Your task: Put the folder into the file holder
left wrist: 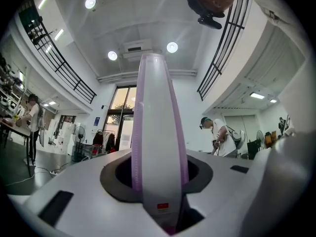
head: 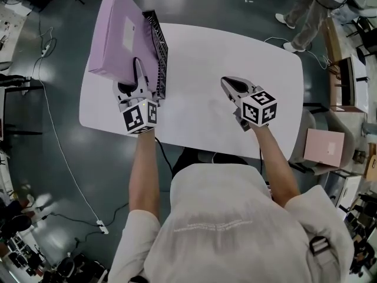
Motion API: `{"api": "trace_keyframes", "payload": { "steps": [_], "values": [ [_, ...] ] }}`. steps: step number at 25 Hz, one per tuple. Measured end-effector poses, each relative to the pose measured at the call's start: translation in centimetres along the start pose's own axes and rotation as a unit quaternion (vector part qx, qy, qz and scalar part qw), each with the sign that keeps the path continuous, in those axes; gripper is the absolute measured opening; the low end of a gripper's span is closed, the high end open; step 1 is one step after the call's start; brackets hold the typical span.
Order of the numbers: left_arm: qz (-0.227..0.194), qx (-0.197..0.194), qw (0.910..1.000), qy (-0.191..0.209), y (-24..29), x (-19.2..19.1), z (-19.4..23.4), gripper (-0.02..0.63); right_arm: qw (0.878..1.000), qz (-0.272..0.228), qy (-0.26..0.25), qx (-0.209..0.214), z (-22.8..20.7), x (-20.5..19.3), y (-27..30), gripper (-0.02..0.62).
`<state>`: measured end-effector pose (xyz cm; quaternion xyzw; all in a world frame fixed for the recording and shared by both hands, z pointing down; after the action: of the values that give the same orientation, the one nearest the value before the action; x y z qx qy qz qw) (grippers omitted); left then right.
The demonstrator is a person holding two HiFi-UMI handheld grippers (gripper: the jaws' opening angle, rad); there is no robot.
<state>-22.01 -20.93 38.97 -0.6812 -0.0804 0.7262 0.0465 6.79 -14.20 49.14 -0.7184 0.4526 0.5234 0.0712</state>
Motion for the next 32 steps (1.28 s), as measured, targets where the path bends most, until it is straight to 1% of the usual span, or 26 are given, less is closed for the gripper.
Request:
{"api": "trace_keyframes", "payload": {
  "steps": [2, 7, 11, 13, 15, 19, 22, 27, 32],
  "values": [
    [0.004, 0.000, 1.0000, 0.000, -0.1, -0.7, 0.0, 0.161, 1.000, 0.003, 0.002, -0.001, 0.0, -0.4, 0.0, 0.025],
    [0.035, 0.008, 0.9994, 0.003, -0.8, -3.5, 0.2, 0.163, 1.000, 0.007, 0.007, -0.007, -0.6, -0.7, -0.4, 0.025],
    [0.051, 0.012, 0.9986, 0.010, -1.2, -4.8, 0.0, 0.163, 1.000, 0.009, 0.009, -0.008, -1.1, -0.9, -0.6, 0.025],
    [0.062, 0.015, 0.9978, 0.018, -1.4, -5.5, -0.2, 0.176, 1.000, 0.010, 0.010, -0.007, -1.3, -1.1, -0.6, 0.025],
    [0.081, 0.017, 0.9963, 0.024, -1.6, -6.6, -0.2, 0.192, 1.000, 0.010, 0.010, -0.005, -1.4, -1.1, -0.5, 0.025],
    [0.126, 0.013, 0.9917, 0.021, -1.8, -8.4, 0.1, 0.224, 1.000, 0.011, 0.008, -0.001, -1.2, -0.6, 0.0, 0.025],
    [0.153, 0.006, 0.9880, 0.023, -2.2, -9.4, -0.3, 0.225, 1.000, 0.011, 0.005, -0.001, -1.3, -0.3, -0.1, 0.025],
    [0.176, -0.003, 0.9841, 0.027, -2.8, -10.4, -0.5, 0.236, 1.000, 0.006, 0.001, 0.000, -1.3, 0.1, -0.3, 0.025],
    [0.189, -0.014, 0.9815, 0.028, -3.6, -10.1, -0.9, 0.285, 1.000, -0.002, -0.007, 0.004, -0.9, 0.6, -0.8, 0.025]
  ]
}}
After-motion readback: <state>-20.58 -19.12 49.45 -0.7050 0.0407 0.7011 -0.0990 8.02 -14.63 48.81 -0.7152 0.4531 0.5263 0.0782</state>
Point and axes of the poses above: the fingertips, and each gripper's own axes: y forward along the fingers, z to its left, x out of its top, the point moved 4 cm from there along -y, backward along the fingers, and after that the axes turned 9 degrees about x, right-handed, at the moved point
